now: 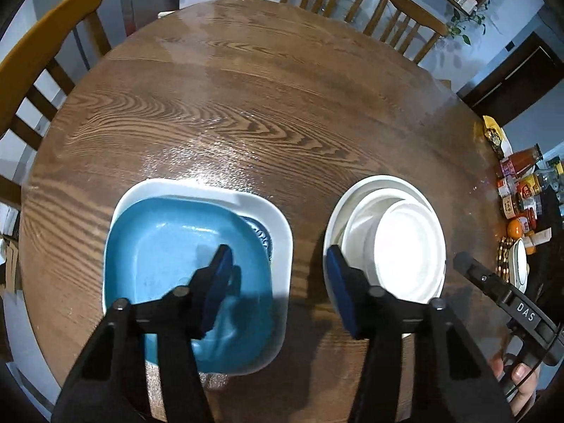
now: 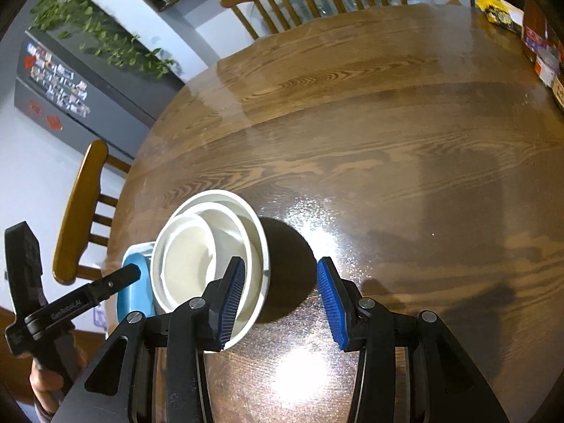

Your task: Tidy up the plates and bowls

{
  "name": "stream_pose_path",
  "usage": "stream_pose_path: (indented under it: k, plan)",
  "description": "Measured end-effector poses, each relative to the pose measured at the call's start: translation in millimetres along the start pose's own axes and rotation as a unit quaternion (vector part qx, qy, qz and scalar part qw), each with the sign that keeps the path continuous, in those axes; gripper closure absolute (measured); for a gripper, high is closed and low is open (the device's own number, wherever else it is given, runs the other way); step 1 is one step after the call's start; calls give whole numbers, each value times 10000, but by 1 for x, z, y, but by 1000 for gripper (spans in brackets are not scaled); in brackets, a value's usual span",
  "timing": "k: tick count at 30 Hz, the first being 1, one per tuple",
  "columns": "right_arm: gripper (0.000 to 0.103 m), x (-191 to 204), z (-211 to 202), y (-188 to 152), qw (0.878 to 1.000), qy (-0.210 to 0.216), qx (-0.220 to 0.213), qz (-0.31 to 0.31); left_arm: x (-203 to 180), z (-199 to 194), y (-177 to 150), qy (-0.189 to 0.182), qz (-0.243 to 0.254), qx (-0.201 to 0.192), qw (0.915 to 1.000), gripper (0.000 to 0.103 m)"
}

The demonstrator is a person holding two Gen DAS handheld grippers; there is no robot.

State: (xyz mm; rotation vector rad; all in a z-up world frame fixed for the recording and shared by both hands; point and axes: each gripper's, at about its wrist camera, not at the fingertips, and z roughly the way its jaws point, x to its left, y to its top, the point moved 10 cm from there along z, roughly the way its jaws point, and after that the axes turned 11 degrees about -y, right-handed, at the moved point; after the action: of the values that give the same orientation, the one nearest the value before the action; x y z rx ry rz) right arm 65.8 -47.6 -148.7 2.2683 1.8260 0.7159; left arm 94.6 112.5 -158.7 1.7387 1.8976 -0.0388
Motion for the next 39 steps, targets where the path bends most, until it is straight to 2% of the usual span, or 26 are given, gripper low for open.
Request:
stream_pose_path:
  k: [11, 15, 23, 34, 36, 39]
  plan:
    - [60, -6, 7, -2, 9997, 28, 158, 209, -10, 12, 0, -42, 247, 188, 9995, 55]
    - [65, -4, 14, -7, 9987, 197, 322, 333, -10, 14, 1, -42, 295, 197, 9994, 55]
    - [65, 1, 14, -10, 9993, -15, 325, 204, -15, 17, 6, -27, 367, 269, 9990, 55]
    - [65, -1, 17, -12, 9991, -23, 369, 221, -9, 21, 1, 88, 410, 358, 9985, 55]
    - [65, 0, 18, -12, 9990, -37, 391, 201, -11, 24, 0, 63, 425, 393, 9983, 63]
    - [72, 5, 20, -13, 9990, -3, 411, 157, -15, 27, -1, 20, 443, 435, 9981, 70]
